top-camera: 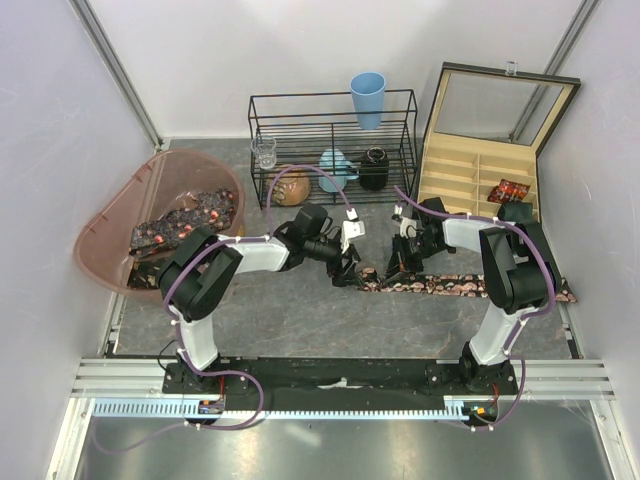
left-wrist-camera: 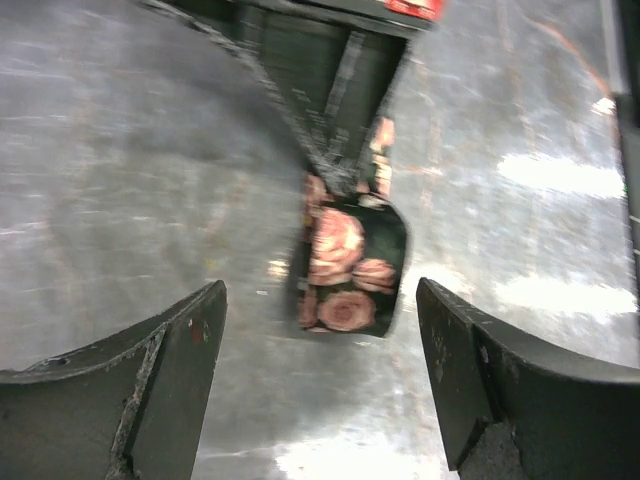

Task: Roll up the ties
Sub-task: Roll the tie at the center of the board.

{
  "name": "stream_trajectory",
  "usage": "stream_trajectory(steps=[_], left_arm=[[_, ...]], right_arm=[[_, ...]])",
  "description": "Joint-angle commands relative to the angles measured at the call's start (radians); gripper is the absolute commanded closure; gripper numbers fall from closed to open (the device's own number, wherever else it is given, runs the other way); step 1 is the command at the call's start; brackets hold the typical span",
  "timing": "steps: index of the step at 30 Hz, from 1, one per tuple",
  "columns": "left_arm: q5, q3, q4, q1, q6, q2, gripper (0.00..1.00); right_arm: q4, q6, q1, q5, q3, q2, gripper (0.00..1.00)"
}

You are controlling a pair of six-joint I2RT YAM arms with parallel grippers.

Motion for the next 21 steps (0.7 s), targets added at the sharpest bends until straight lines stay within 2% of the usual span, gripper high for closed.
stream_trajectory(steps=[1, 8, 12, 13, 16, 21], left_arm=[[0.086, 0.057, -0.051, -0.017, 0.062, 0.026, 0.16], [0.092, 0.095, -0.087, -0.033, 0.079, 0.077, 0.19], [0.083, 0.095, -0.11, -0.033, 0.099, 0.072, 0.32], [0.078, 0.093, -0.108, -0.033, 0.096, 0.069, 0.4], [0.054, 0.064, -0.02, -0.033, 0.062, 0.034, 0.51], [0.032, 0.072, 0.073, -0.053, -0.044, 0.009, 0.54]], right_arm=[[0.062, -0.069, 0.001, 0.191, -0.009, 0.043, 1.0], [0.062, -0.07, 0.001, 0.193, -0.012, 0.04, 1.0], [0.062, -0.069, 0.001, 0.193, -0.014, 0.038, 1.0], [0.062, -0.072, -0.001, 0.193, -0.014, 0.04, 1.0], [0.062, -0.07, 0.001, 0.191, -0.015, 0.038, 1.0], [0.062, -0.07, 0.001, 0.193, -0.014, 0.037, 1.0]])
